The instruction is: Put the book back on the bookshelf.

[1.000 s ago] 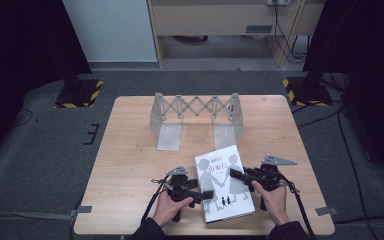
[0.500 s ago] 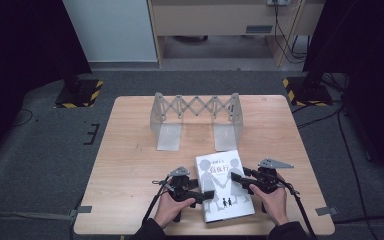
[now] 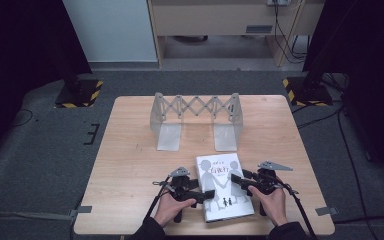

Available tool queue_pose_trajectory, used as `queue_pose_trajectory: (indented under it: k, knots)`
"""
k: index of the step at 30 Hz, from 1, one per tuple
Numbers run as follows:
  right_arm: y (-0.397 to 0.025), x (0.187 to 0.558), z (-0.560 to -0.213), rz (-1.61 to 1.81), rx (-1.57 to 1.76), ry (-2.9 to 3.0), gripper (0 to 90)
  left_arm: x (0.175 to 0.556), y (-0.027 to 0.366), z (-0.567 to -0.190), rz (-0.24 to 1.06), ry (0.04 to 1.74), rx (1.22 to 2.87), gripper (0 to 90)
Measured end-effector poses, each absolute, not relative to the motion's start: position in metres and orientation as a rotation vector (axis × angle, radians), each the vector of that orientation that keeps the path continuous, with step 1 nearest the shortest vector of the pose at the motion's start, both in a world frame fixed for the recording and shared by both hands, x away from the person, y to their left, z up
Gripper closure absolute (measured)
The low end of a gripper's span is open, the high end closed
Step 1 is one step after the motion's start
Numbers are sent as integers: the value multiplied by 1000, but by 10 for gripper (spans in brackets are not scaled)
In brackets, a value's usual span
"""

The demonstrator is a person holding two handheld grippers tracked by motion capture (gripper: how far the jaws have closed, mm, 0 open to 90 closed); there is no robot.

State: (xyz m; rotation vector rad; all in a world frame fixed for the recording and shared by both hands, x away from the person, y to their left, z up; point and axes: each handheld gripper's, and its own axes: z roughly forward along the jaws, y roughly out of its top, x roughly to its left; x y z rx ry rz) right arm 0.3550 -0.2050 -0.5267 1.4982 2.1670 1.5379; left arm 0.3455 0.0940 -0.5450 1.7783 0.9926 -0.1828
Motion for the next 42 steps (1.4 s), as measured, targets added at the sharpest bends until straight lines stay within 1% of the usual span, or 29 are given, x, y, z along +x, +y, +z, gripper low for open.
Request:
queue_pose_trajectory:
  k: [2,3,5,11,17,21,24,27,32,38,39,42]
  knots:
    - [-205,355,-527,1538,1507,2167,410,346,95,-546,-189,1002,1763,68]
    - [-205,355,-527,1538,1518,2164,419,347,97,-546,-201,1019,1740,98]
    - [-205,356,-527,1546,1524,2166,429,347,98,-547,-205,1026,1728,124]
    - [-203,355,-528,1593,1526,2152,447,347,99,-547,-205,1027,1728,136]
    - [-200,353,-525,1590,1486,2168,448,347,99,-547,-211,1014,1737,135]
    - [-198,354,-524,1597,1464,2178,452,347,99,-547,-219,1003,1741,120]
    - [-197,354,-522,1614,1433,2180,476,347,97,-546,-217,991,1753,92]
    - [-197,354,-521,1615,1420,2184,478,347,97,-546,-218,988,1754,91]
    - [-198,353,-519,1630,1407,2180,513,349,99,-546,-225,967,1771,91]
    - [-198,353,-519,1634,1403,2174,514,349,99,-546,-231,963,1772,95]
    - [-197,353,-520,1652,1406,2172,522,350,97,-547,-268,948,1762,95]
    - [-195,352,-519,1675,1390,2175,531,348,93,-549,-305,932,1753,93]
